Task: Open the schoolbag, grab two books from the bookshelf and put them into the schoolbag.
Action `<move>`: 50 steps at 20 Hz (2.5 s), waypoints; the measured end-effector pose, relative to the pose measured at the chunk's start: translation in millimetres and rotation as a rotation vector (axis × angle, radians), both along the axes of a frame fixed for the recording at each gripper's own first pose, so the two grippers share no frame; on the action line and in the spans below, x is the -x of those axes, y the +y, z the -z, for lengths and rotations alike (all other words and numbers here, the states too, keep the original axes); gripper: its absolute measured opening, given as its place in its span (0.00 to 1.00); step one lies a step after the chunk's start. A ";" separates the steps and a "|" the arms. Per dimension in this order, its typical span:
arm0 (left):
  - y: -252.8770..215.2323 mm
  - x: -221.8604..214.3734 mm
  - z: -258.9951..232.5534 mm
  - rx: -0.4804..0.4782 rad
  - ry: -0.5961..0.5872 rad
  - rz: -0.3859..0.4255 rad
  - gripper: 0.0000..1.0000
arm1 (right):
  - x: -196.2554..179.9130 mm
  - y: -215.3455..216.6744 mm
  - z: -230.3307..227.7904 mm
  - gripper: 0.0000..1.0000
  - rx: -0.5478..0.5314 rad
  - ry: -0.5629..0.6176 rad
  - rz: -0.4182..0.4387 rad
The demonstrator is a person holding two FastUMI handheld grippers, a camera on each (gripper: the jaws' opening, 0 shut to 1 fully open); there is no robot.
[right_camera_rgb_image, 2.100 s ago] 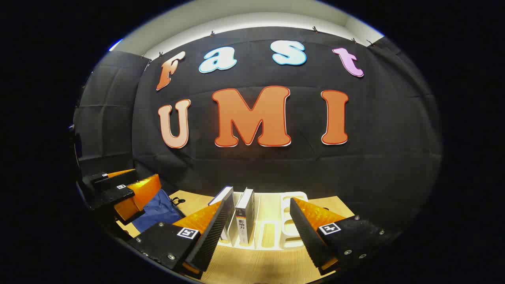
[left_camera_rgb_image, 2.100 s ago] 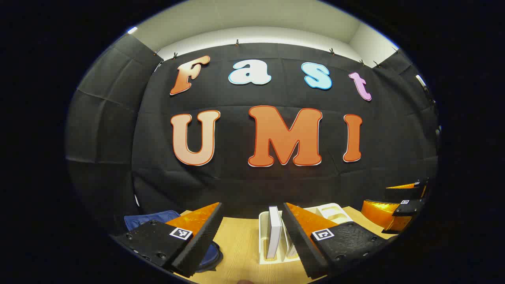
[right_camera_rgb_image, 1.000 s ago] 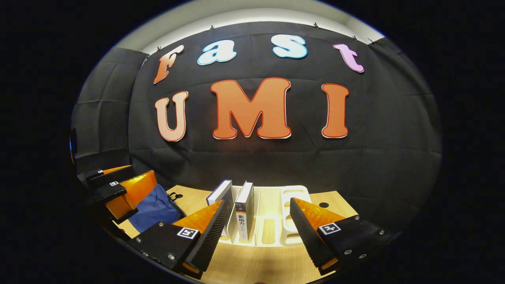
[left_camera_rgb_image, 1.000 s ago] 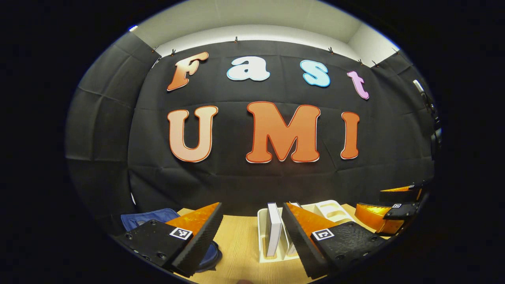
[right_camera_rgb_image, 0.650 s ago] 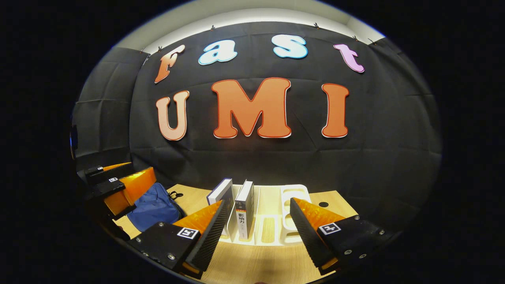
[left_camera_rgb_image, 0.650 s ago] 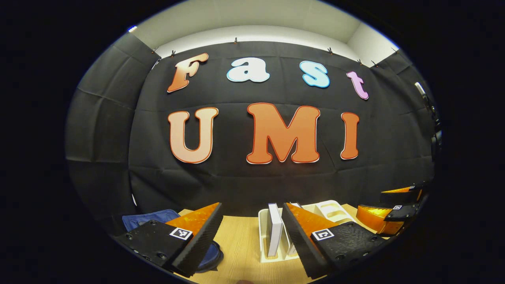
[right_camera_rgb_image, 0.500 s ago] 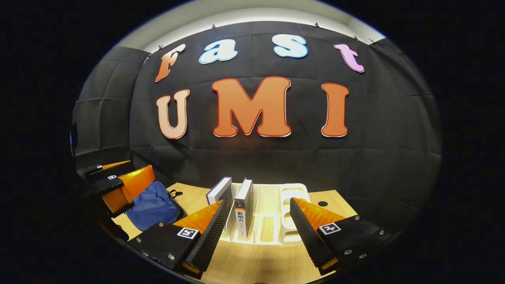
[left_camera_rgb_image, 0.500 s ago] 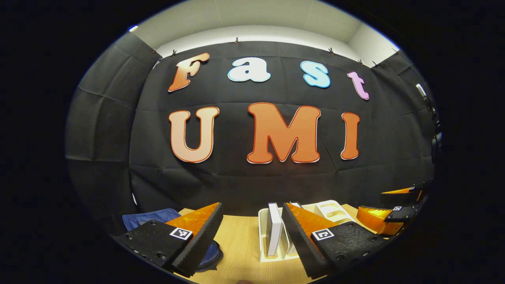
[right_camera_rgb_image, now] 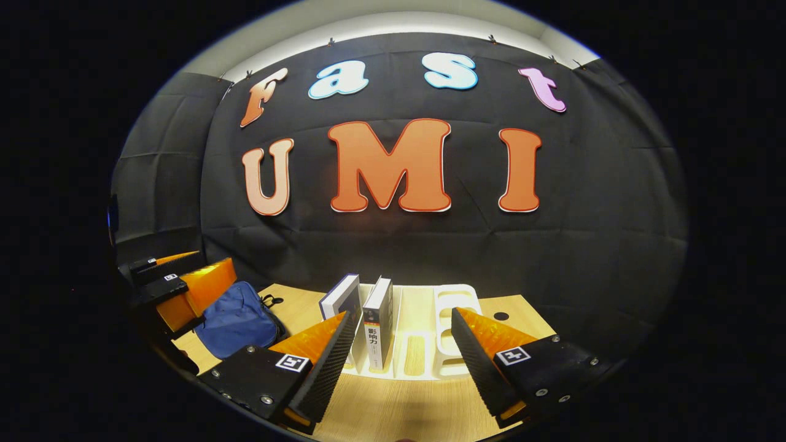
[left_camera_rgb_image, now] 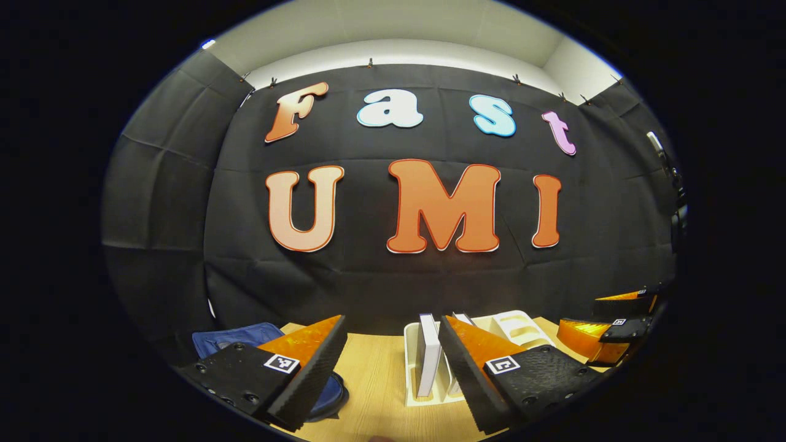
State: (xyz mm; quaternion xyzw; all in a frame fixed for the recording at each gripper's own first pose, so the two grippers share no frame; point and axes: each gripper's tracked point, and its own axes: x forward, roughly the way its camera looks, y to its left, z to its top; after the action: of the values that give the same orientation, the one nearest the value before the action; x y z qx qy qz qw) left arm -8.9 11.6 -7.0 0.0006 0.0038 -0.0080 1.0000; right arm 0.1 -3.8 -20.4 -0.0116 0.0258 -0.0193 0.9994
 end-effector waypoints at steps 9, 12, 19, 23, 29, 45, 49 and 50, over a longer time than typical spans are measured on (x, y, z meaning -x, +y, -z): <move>7.7 -6.8 -1.1 0.013 -0.002 -0.012 0.94 | -4.1 -2.9 1.0 0.94 0.005 0.004 0.005; 13.2 -8.7 1.3 0.012 0.005 -0.019 0.93 | -5.9 -5.2 1.7 0.94 0.009 0.005 0.000; 31.9 -5.9 20.2 0.007 0.069 -0.064 0.93 | -7.6 -8.3 8.5 0.94 0.003 0.028 -0.070; 55.4 -5.5 59.8 -0.146 0.168 -0.092 0.94 | -10.7 -4.7 20.8 0.94 0.013 0.062 -0.094; 98.0 -16.5 175.5 -0.428 0.440 -0.021 0.95 | -28.6 -5.9 31.6 0.94 -0.020 0.088 0.009; 153.4 -22.9 316.4 -0.904 0.775 -0.009 0.59 | -39.3 -19.8 52.3 0.95 0.005 0.161 0.172; 153.2 -28.9 303.6 -0.928 0.746 -0.015 0.30 | -40.5 -16.8 50.4 0.95 0.005 0.160 0.161; 151.5 -29.4 300.4 -0.914 0.742 -0.005 0.24 | -41.8 -15.4 51.1 0.95 0.003 0.160 0.156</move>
State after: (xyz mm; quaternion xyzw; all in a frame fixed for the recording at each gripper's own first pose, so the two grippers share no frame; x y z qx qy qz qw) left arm 20.5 163.1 -307.4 0.4289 0.3565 -0.0031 0.8300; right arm 42.0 -19.2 -71.5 -0.0125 0.1064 -0.0959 0.9896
